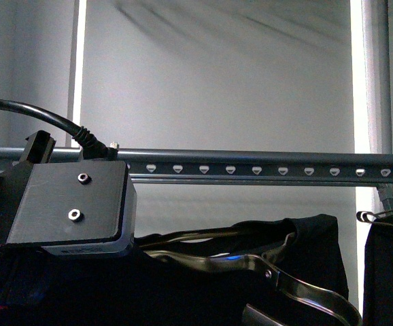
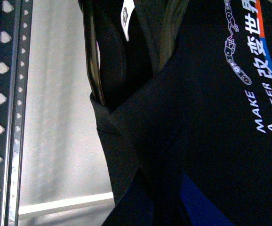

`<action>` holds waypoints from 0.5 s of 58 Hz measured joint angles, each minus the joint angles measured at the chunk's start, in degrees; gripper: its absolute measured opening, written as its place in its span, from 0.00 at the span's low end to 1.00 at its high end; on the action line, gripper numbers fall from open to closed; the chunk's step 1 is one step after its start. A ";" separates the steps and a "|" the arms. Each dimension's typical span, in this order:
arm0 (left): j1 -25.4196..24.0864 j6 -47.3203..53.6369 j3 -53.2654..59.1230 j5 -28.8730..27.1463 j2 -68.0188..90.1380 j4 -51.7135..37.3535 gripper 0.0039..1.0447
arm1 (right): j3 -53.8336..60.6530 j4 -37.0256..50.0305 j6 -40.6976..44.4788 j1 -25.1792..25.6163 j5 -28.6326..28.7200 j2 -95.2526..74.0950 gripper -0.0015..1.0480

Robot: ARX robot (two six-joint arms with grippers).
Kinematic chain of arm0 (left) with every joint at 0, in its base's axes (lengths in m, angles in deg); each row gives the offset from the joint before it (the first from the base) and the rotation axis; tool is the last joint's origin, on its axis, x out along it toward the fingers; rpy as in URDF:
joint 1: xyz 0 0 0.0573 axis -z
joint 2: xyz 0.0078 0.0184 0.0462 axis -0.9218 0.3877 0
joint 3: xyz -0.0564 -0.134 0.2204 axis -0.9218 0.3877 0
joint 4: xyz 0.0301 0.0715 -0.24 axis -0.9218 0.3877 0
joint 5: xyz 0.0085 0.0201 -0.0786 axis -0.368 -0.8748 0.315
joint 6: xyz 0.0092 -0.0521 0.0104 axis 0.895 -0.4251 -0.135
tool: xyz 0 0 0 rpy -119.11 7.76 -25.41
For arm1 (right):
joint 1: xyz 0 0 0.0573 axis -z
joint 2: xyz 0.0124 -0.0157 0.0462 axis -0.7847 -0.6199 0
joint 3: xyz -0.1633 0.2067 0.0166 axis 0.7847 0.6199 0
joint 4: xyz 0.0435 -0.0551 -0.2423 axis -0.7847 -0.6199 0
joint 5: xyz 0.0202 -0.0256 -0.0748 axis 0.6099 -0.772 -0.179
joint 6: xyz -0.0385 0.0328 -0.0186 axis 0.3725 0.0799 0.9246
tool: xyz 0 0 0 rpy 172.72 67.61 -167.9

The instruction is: Hang clothes on hanger

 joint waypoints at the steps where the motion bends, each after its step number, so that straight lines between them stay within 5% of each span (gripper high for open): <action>1: 0.00 -0.02 0.00 0.00 0.00 0.00 0.04 | -0.42 1.16 2.45 -0.22 0.24 -1.01 0.93; 6: 0.07 -0.02 0.00 0.09 0.00 0.00 0.04 | -4.90 7.10 15.98 -2.03 1.62 -8.92 0.93; 16: 0.11 -0.09 0.00 0.17 0.00 0.00 0.04 | -16.50 4.33 40.26 -5.20 1.20 -21.73 0.93; 29: 0.09 -0.09 0.00 0.15 0.00 0.00 0.04 | -30.21 -3.43 56.57 -9.46 -4.35 -31.06 0.93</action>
